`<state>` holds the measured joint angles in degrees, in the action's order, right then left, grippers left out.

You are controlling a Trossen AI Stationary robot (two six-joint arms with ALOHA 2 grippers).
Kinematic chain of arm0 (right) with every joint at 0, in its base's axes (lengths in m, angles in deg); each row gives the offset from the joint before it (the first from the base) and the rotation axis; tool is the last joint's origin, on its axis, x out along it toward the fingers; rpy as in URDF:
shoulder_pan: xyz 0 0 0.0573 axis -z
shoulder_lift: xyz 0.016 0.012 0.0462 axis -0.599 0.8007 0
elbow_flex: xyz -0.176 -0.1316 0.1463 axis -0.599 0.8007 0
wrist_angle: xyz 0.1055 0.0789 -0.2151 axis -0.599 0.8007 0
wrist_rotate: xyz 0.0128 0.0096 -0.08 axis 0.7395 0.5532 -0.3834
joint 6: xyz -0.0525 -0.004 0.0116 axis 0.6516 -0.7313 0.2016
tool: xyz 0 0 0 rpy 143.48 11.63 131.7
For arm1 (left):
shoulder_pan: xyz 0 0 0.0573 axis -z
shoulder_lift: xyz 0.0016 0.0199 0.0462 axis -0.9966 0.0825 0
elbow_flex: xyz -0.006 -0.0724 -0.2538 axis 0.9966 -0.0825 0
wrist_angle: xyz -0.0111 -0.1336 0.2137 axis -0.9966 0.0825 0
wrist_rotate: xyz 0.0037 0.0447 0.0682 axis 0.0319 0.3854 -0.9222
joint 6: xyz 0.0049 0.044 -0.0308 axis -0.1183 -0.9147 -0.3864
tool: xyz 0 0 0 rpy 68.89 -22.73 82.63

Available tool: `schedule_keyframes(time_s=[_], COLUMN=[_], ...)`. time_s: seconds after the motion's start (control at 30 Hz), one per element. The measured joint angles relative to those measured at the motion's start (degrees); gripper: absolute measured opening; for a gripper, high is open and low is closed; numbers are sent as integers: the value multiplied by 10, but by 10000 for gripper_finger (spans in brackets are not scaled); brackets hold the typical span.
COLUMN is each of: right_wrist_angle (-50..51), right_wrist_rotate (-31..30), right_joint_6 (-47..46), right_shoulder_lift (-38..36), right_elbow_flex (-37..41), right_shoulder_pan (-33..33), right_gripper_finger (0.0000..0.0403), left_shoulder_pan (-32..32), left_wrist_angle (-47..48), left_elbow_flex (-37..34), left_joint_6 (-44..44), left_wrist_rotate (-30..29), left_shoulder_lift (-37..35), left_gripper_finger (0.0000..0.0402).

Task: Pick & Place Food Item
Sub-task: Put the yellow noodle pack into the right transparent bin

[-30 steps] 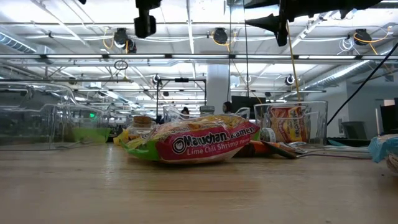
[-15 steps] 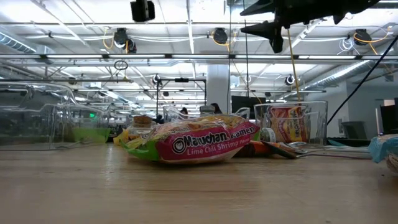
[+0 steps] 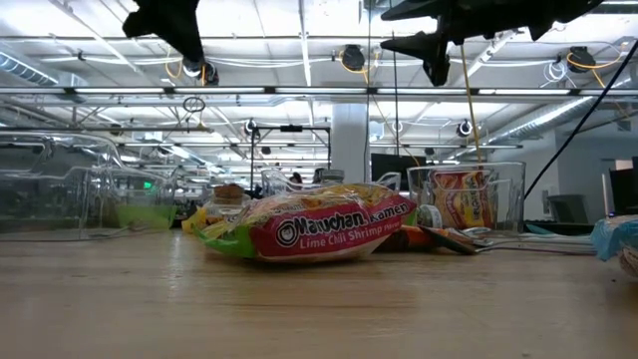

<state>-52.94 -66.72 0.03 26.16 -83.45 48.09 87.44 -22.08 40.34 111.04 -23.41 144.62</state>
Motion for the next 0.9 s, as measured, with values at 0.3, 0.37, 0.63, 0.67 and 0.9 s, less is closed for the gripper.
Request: schedule_keyframes(time_s=[0.3,0.37,0.63,0.67,0.9], right_wrist_angle=[0,0,-13,-15,-23], right_wrist_rotate=[-1,-1,-1,-1,-1], right_joint_6=[1,1,0,0,0], right_shoulder_lift=[0,0,0,0,0], right_elbow_flex=[0,0,0,0,0], right_shoulder_pan=[-2,-2,-2,-2,-2], right_gripper_finger=[171,171,171,171,171], left_shoulder_pan=[-102,-118,-140,-142,-136], left_wrist_angle=[-48,-108,-263,-263,-269], left_elbow_flex=[-69,-95,-191,-198,-221], left_joint_6=[50,42,55,55,-10], left_wrist_rotate=[130,168,210,210,247], left_shoulder_lift=[30,32,33,34,33], left_gripper_finger=[51,66,170,183,232])
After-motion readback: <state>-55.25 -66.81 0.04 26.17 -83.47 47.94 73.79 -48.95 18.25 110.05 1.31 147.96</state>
